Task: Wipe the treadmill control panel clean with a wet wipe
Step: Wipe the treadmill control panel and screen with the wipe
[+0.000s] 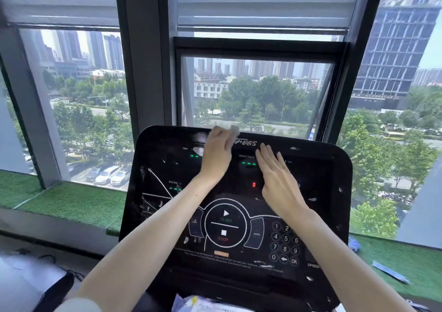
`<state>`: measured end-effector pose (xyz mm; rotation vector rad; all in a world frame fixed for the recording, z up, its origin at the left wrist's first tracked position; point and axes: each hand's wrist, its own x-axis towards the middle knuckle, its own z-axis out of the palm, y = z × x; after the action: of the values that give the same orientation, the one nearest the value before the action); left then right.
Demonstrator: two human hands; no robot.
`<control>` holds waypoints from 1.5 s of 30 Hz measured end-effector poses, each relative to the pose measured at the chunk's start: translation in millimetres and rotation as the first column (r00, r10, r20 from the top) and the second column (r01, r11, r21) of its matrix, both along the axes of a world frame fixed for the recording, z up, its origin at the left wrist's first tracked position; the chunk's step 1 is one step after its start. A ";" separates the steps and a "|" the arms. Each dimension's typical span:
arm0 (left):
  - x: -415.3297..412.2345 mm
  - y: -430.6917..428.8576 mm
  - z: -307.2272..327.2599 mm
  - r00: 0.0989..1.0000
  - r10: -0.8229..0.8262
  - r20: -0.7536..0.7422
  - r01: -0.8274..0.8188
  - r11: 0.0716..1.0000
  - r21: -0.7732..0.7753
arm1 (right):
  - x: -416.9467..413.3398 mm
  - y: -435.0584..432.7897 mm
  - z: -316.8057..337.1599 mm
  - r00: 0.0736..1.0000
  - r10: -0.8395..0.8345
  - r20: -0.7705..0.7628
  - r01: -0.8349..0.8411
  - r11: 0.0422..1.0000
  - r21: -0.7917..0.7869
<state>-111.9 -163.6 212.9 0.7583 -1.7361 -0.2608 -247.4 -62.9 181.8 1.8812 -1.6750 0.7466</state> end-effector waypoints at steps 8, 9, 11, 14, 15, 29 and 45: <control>-17.4 8.0 7.2 0.930 0.249 -0.272 -0.220 0.967 0.132 | -32.4 14.8 -3.3 0.990 -0.110 -0.083 0.113 0.993 0.032; -29.0 13.2 3.5 0.977 0.156 -0.147 -0.150 0.987 0.050 | -33.5 14.3 -2.9 0.988 -0.118 -0.104 0.123 0.992 0.040; -37.3 16.6 -2.0 0.999 -0.011 0.042 0.012 0.999 -0.036 | -35.4 14.1 -3.0 0.983 -0.120 -0.138 0.126 0.991 0.041; -23.4 5.9 7.6 0.983 0.084 -0.165 -0.076 0.996 0.056 | -38.5 15.4 -3.0 0.975 -0.113 -0.190 0.126 0.990 0.057; -18.9 2.3 9.7 0.936 0.206 -0.284 -0.172 0.975 0.138 | -39.6 15.2 -2.9 0.972 -0.118 -0.201 0.132 0.990 0.055; -52.1 16.9 -3.8 0.918 0.280 -0.282 -0.265 0.960 0.091 | -44.3 10.6 -8.8 0.972 -0.101 -0.212 0.111 0.993 0.040; -68.6 22.9 -0.1 0.995 0.069 -0.075 -0.072 0.997 -0.033 | -47.7 13.4 -3.8 0.980 -0.048 -0.194 0.063 0.996 0.069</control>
<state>-180.5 -140.8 212.8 0.7732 -1.6370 -0.2067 -295.1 -49.5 178.1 1.8829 -1.6454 0.4689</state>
